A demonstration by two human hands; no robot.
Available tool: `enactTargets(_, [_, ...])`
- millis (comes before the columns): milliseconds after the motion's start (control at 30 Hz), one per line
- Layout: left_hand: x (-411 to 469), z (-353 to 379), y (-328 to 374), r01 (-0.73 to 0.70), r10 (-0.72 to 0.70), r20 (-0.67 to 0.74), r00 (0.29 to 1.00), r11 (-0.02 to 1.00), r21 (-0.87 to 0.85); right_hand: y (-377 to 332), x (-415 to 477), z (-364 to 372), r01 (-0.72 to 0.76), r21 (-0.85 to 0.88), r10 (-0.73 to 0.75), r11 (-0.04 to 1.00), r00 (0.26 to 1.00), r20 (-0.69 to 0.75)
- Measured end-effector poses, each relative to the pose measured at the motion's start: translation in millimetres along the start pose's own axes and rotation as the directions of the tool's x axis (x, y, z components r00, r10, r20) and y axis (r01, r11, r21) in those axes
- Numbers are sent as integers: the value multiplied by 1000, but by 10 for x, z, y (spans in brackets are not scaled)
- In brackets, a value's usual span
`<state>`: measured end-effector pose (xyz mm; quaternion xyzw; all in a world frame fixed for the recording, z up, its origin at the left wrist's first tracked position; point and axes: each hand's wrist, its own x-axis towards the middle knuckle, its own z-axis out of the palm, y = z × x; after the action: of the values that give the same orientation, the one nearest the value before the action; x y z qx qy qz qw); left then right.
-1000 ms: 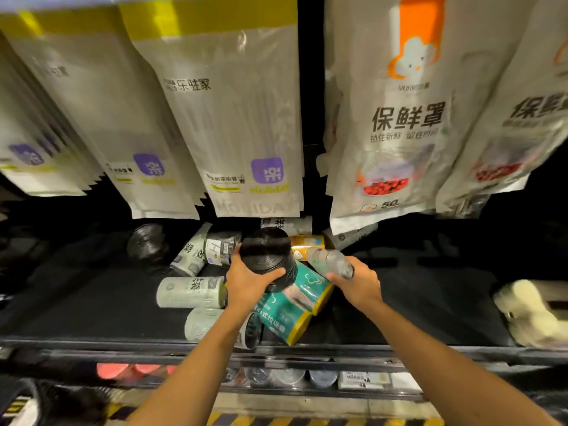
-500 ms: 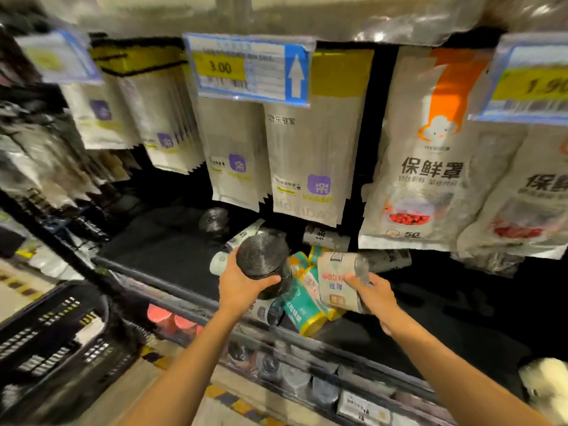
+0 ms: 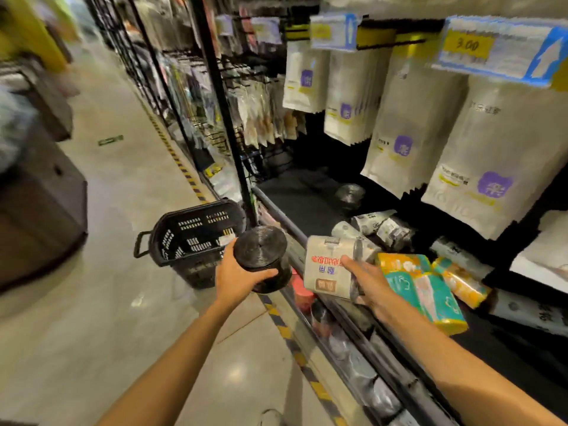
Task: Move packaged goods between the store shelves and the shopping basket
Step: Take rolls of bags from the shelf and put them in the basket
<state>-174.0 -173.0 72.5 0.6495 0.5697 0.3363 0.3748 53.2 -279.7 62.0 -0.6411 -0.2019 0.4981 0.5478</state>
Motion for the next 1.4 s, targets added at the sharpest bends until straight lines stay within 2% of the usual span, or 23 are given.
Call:
enactTargets(100, [145, -365, -237, 55, -56, -77, 995, 998, -21, -49, 149, 509, -24, -14, 26, 1000, 993, 113])
enactTargets(300, [743, -1052, -779, 132, -143, -176, 974, 989, -73, -122, 764, 1566, -89, -90, 108, 992, 965, 240])
enactTargets(600, [1886, -1986, -1378, 178, -191, -246, 950, 981, -73, -306, 1651, 3028, -113, -123, 147, 986, 940, 307])
enactTargets(800, [2711, -2201, -1602, 206, -217, -271, 938, 976, -69, -465, 2276, 3604, -96, -156, 138, 983, 947, 292])
enactTargets(900, [3195, -2171, -1738, 223, -234, -268, 935, 972, -69, -527, 2751, 3828, -118, -175, 166, 977, 941, 295])
enactTargets(1067, [4107, -2063, -1959, 273, -283, -254, 925, 959, -73, -639, 3729, 4237, -180, -181, 217, 967, 953, 211])
enactTargets(1300, [5127, -2033, -2212, 365, -382, -271, 884, 924, -111, -870, 4872, 4696, -207, -272, 262, 940, 947, 185])
enactTargets(1400, [5427, -1977, -2407, 415, -427, -258, 867, 904, -106, -831, 5256, 4888, -279, -288, 329, 916, 933, 143])
